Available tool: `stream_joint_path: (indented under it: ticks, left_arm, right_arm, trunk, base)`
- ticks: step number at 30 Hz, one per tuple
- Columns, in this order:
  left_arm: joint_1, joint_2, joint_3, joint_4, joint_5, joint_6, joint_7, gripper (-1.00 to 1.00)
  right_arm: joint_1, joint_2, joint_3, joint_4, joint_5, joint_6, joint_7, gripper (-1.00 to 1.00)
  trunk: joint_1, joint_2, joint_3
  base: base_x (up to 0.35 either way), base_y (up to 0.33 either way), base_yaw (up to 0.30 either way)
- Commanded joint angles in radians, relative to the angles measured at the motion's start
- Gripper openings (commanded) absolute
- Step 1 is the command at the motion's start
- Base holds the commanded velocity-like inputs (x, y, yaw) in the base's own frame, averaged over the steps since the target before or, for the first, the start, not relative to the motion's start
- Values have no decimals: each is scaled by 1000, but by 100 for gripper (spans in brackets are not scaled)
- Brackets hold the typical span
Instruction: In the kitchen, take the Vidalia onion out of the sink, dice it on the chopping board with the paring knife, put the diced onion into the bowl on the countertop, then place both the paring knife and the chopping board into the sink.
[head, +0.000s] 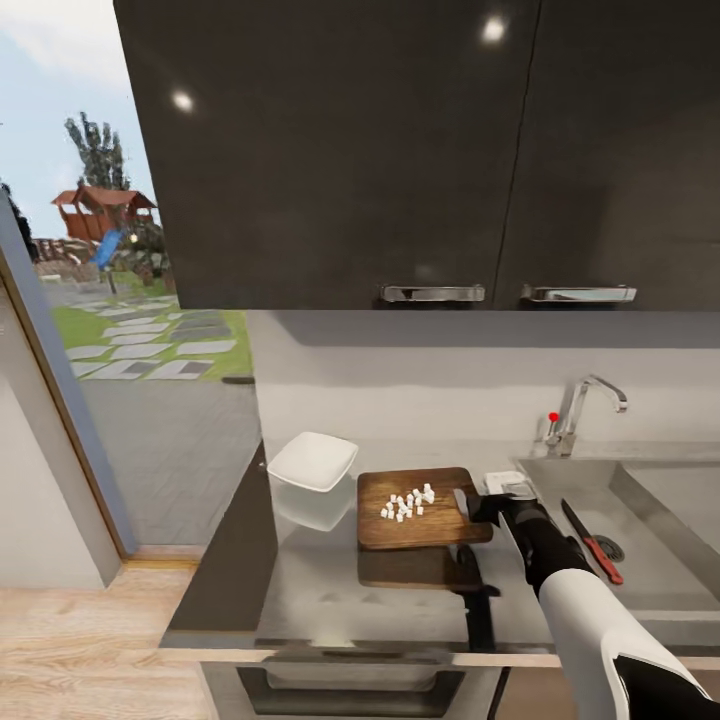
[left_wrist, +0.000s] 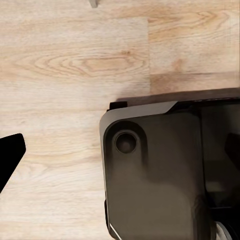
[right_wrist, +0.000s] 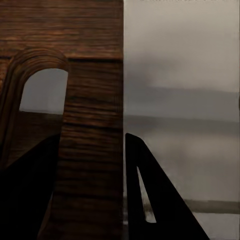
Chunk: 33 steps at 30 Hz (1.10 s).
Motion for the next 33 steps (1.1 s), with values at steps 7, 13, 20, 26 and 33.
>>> stream_joint_path:
  ticks: [7,13,20,26,33]
  left_arm:
    - [-1,-1,-9,4,8,-6,1,100]
    - [-1,-1,-9,4,8,-6,1,100]
    - [-1,-1,-9,4,8,-6,1,100]
    - [-1,-1,-9,4,8,-7,1,100]
    - [-1,-1,-9,4,8,-6,1,100]
  right_arm:
    - [0,-4,-10,-2,13,5,111,-100]
    - [0,-5,-10,-2,12,5,116,-100]
    - [0,-5,-10,-2,12,6,125,-100]
    - [0,-5,-10,-2,11,7,132,-100]
    - [0,-5,-10,-2,11,7,133,-100]
  trunk:
    - [0,-1,0]
    - [0,-1,0]
    - [0,-1,0]
    - [0,-1,0]
    - [0,-1,0]
  base:
    - [0,17,0]
    - [0,0,0]
    - [0,0,0]
    - [0,0,0]
    - [0,0,0]
